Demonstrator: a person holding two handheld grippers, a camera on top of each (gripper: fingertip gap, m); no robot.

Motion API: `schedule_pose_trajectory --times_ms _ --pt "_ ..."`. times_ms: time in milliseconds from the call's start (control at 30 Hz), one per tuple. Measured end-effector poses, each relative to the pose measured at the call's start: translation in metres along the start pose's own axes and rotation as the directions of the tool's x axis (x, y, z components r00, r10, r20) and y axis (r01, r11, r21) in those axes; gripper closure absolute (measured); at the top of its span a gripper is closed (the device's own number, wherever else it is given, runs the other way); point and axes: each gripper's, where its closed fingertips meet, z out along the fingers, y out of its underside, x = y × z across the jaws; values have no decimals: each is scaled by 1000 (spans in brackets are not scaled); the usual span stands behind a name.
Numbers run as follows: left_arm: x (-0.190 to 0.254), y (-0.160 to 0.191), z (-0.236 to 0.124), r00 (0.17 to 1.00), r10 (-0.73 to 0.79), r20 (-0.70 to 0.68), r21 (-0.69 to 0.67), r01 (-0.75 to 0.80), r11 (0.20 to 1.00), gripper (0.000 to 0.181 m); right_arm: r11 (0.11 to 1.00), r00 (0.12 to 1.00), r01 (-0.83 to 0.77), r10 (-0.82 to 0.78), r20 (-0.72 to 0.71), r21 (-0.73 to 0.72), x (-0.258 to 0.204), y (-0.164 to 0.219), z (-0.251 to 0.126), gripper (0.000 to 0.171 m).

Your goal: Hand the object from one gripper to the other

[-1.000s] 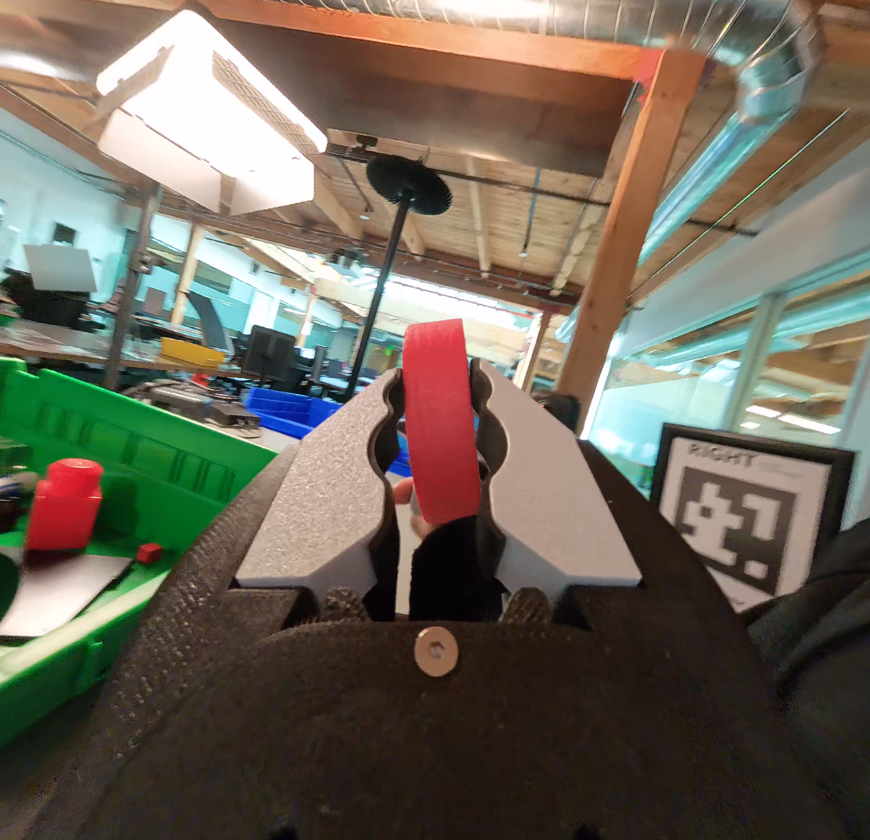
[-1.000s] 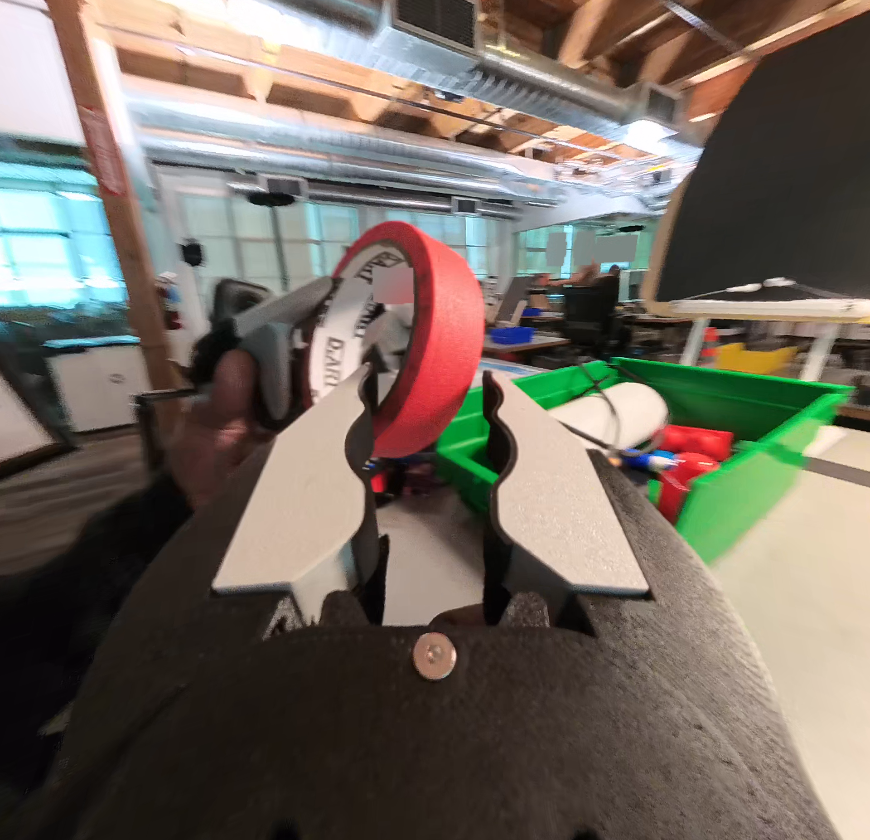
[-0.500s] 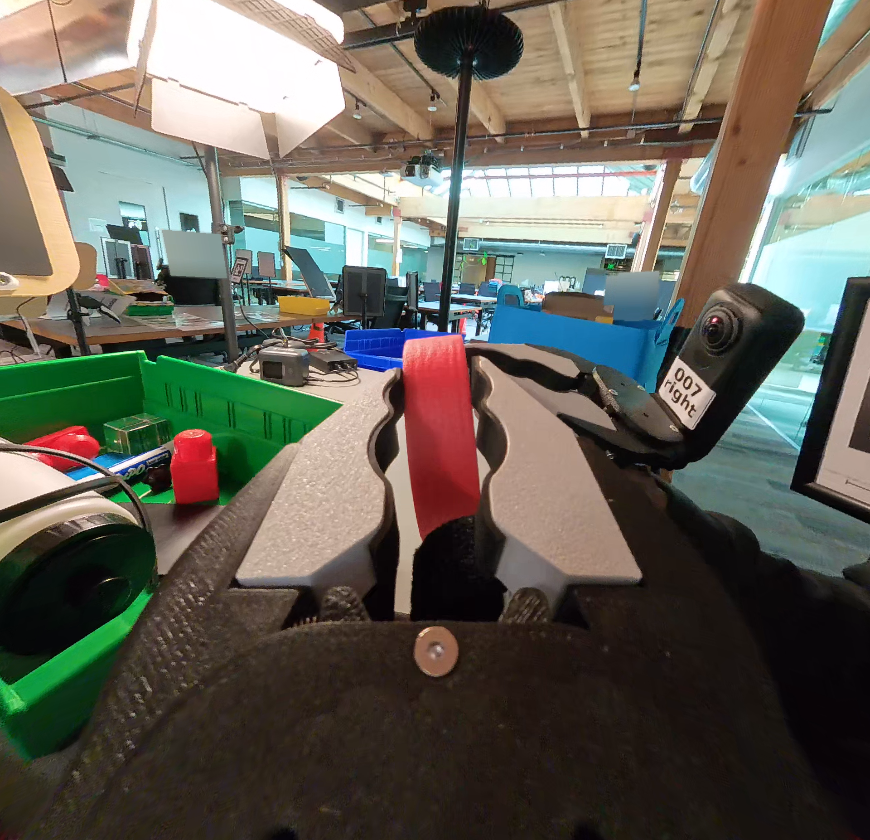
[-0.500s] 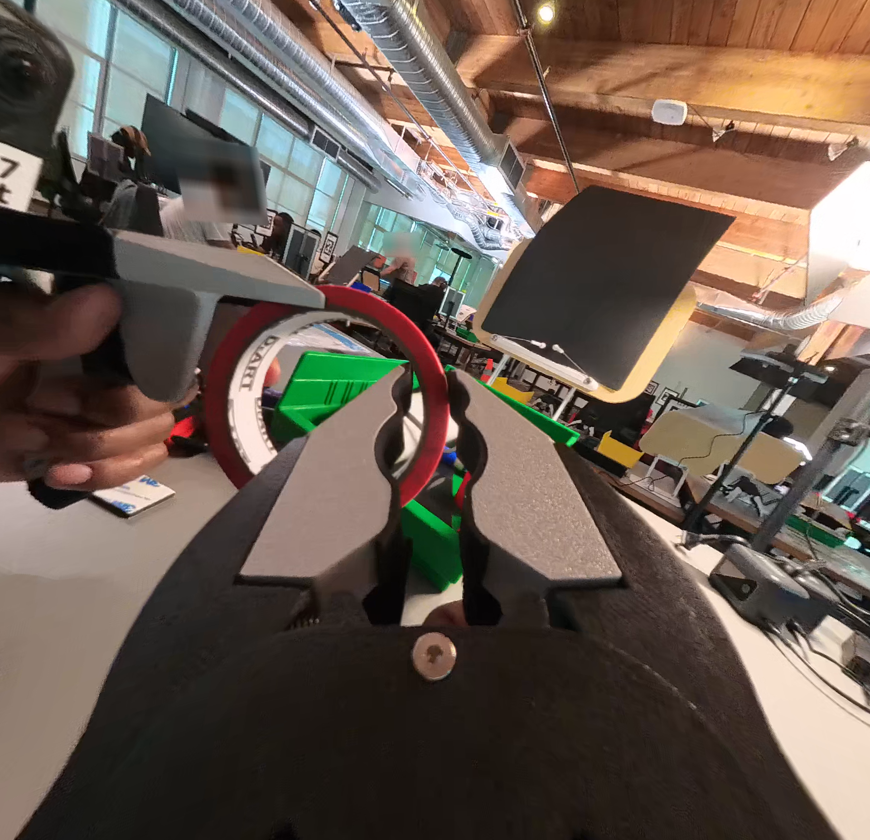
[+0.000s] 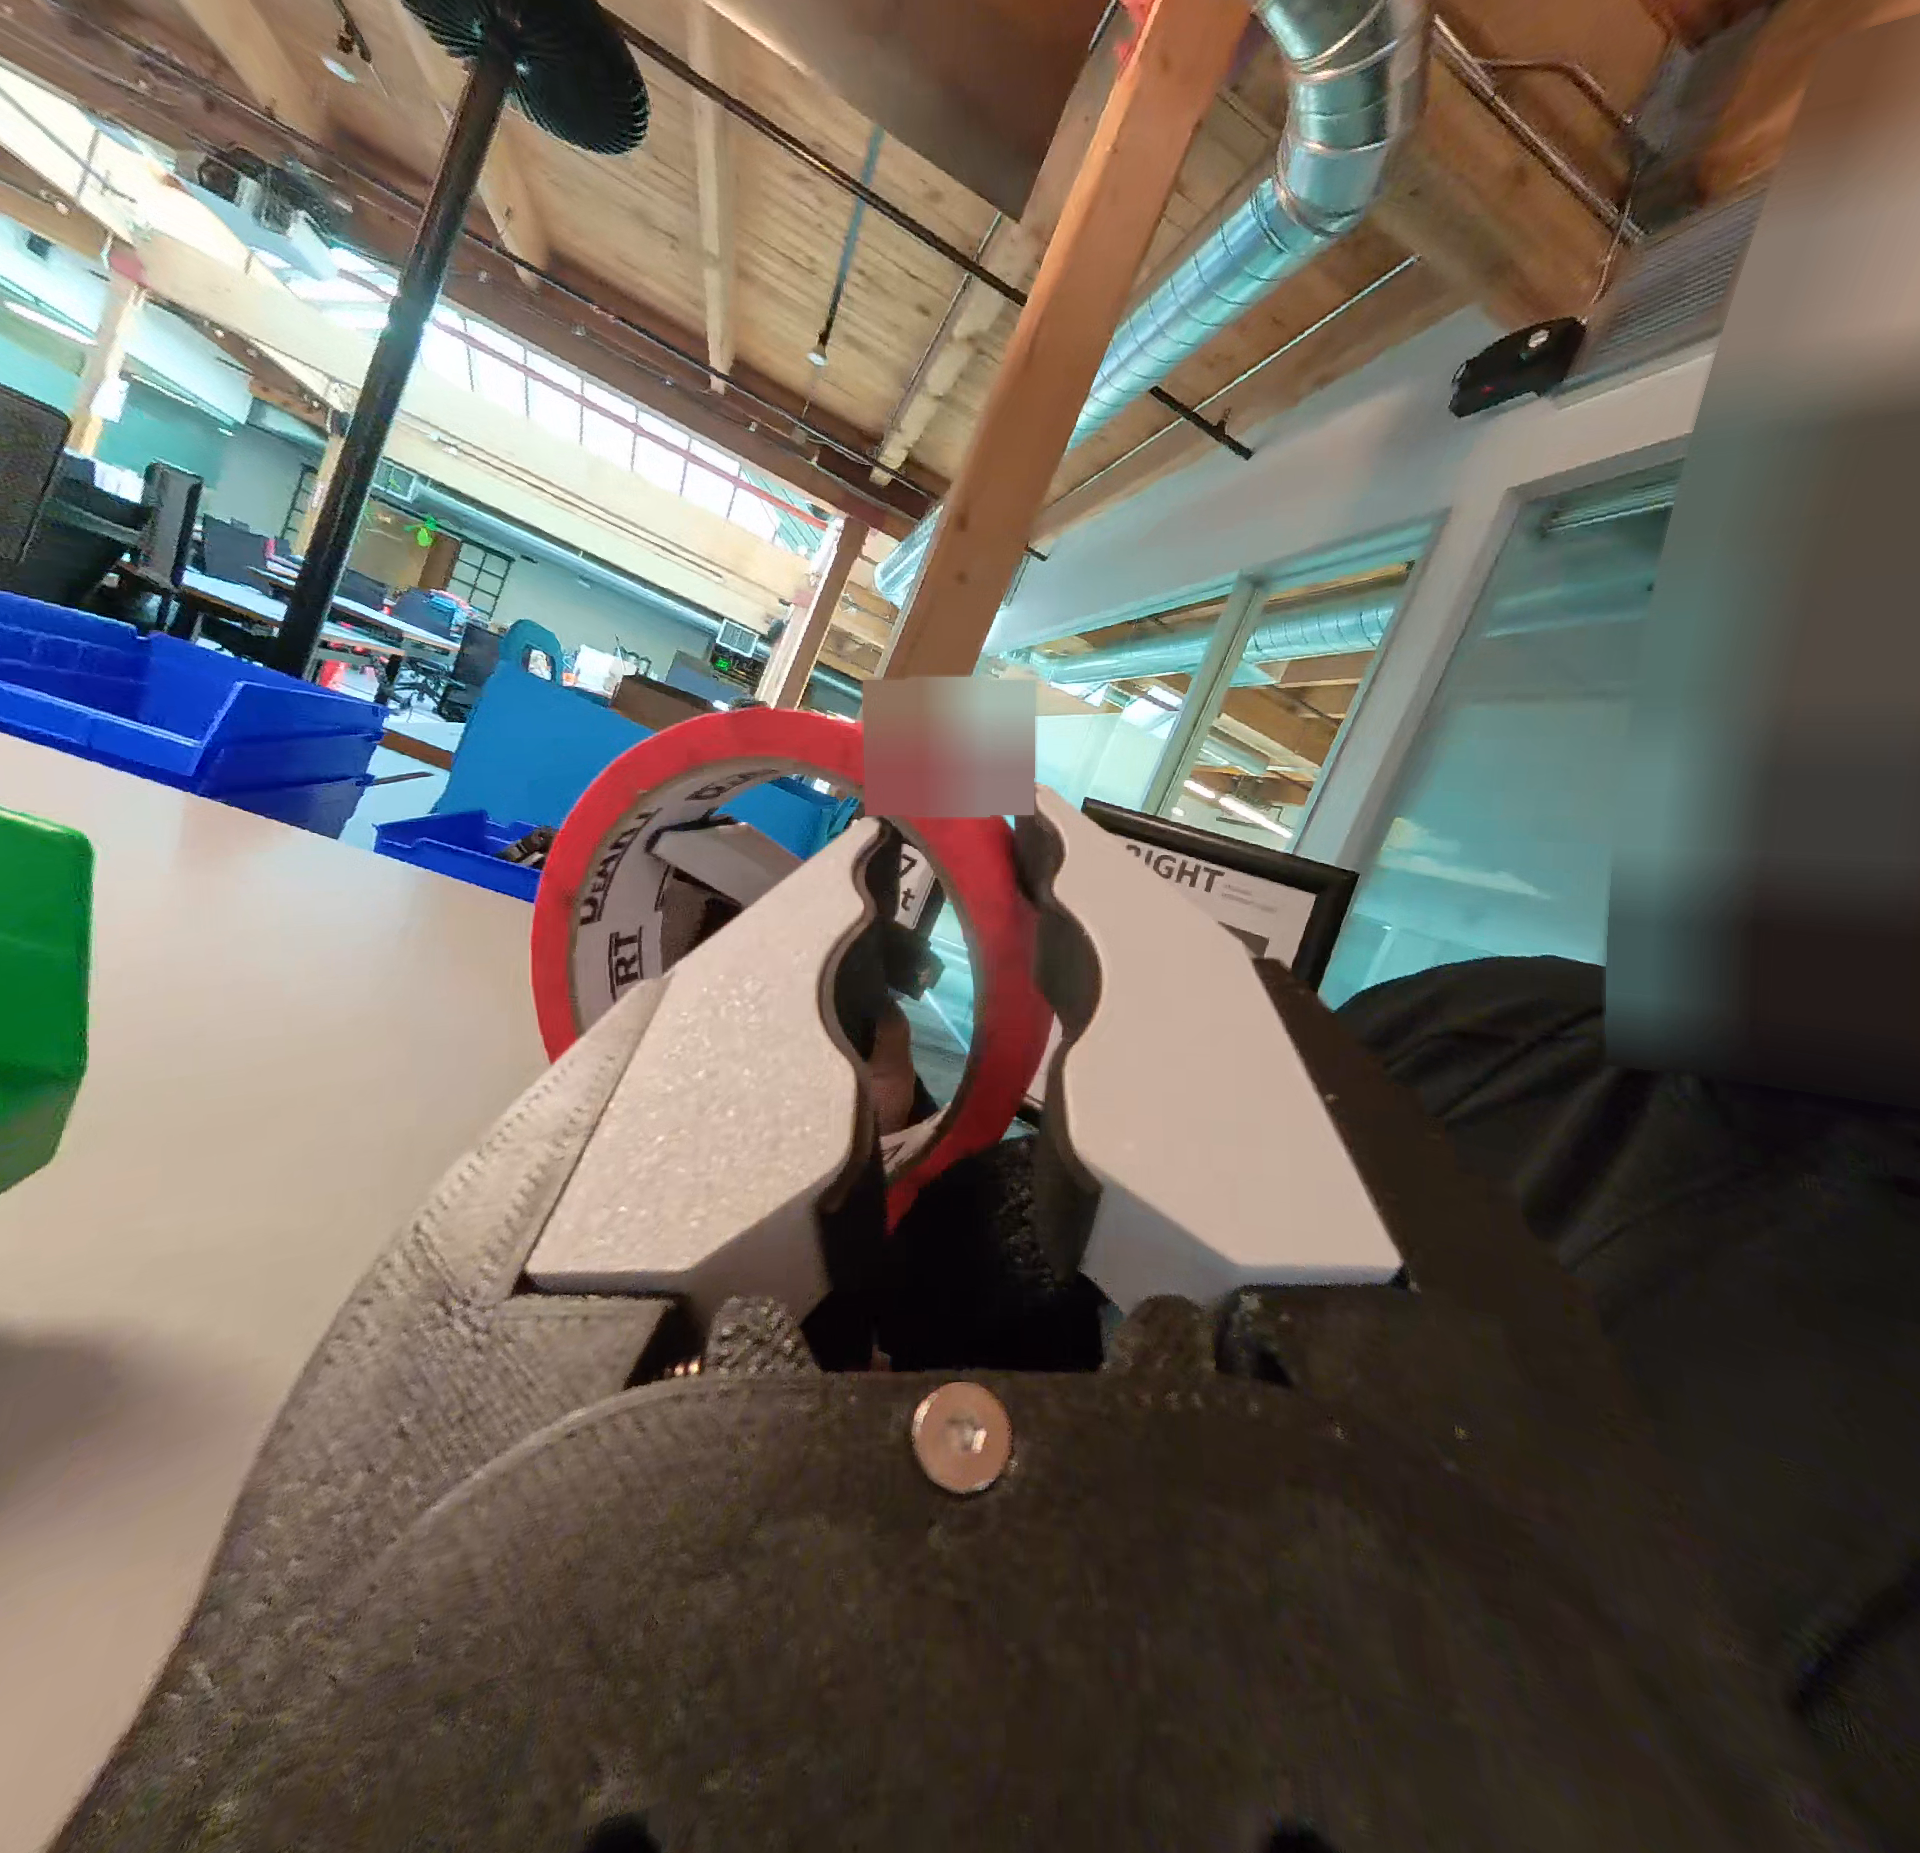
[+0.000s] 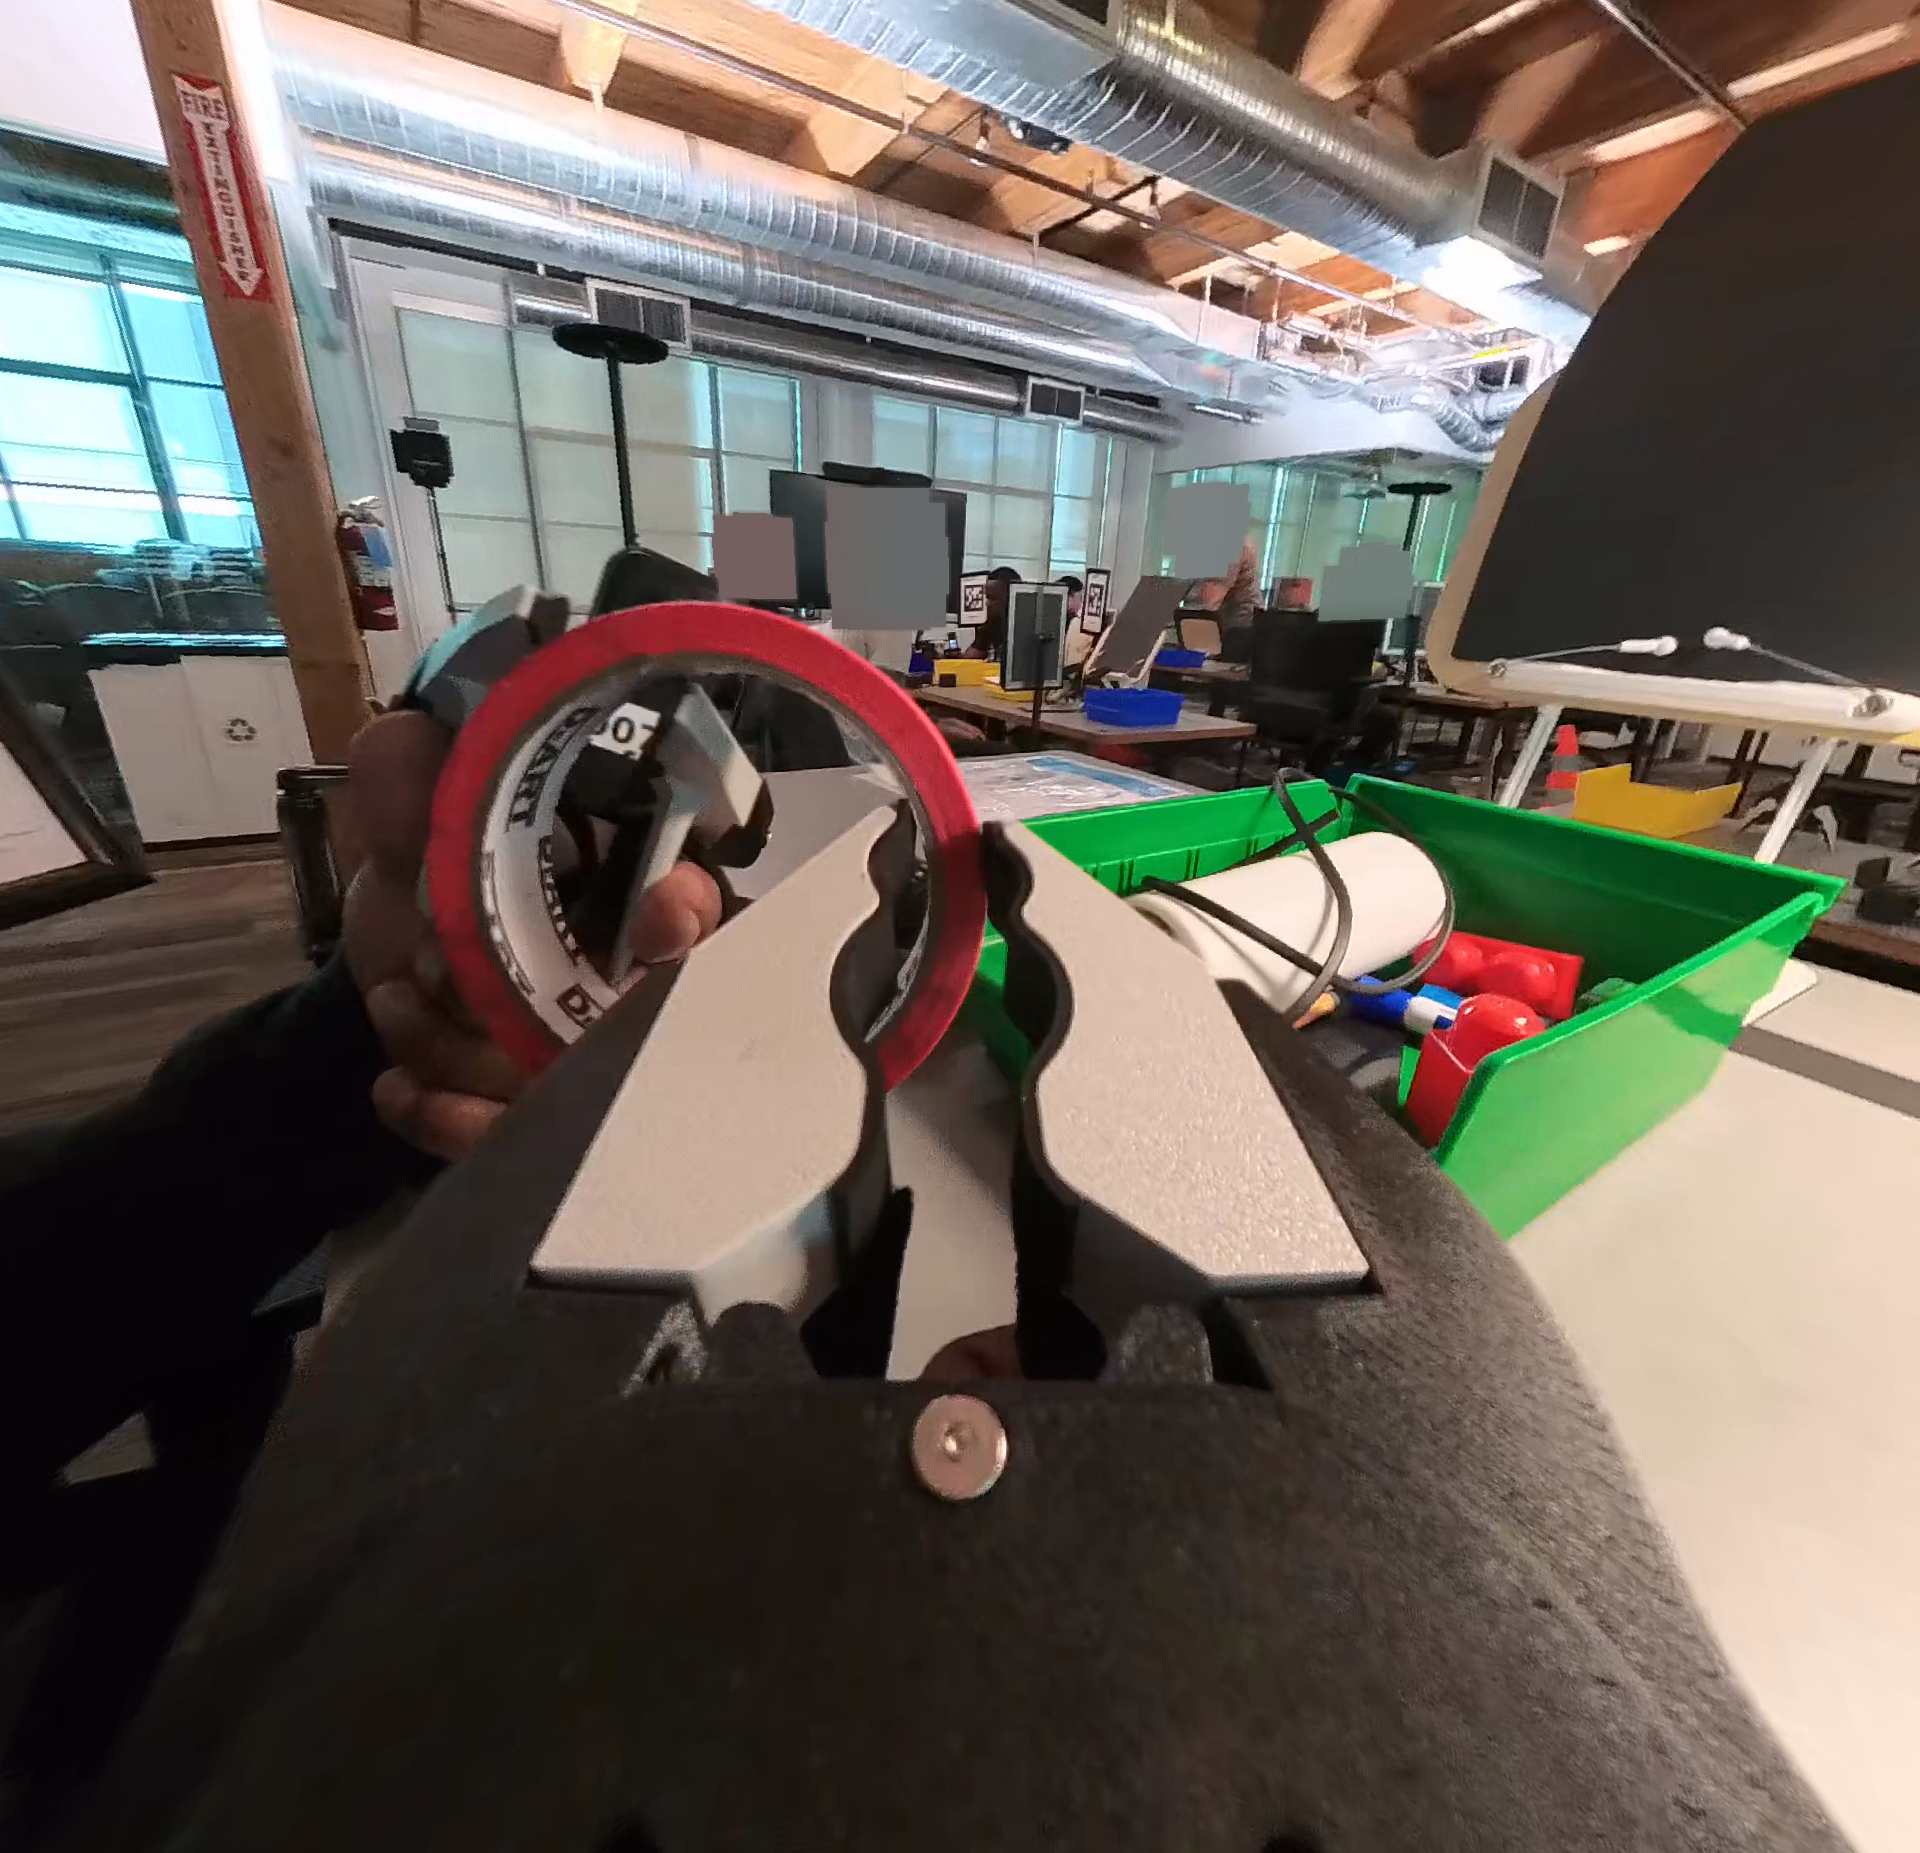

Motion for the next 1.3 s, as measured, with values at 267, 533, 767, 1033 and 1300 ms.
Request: schedule_pose_trajectory --times_ms 267,533,767,1033,1300 --pt "-56 3 -11 785 443 433 -227 -381 896 164 980 981 -195 195 9 41 12 -4 -4 150" --pt "-104 19 -29 379 744 551 -603 -436 668 161 963 961 -266 269 69 -46 2 11 2 143" --pt "-103 25 -24 394 754 526 -614 -437 657 164 959 958 -262 271 91 -105 -6 20 5 142" --pt "-103 27 -23 403 755 517 -615 -439 655 163 956 957 -277 284 59 -95 1 20 4 132" --pt "-104 27 -24 385 769 510 -631 -440 639 163 949 956 -292 294 -3 -116 10 26 6 116"
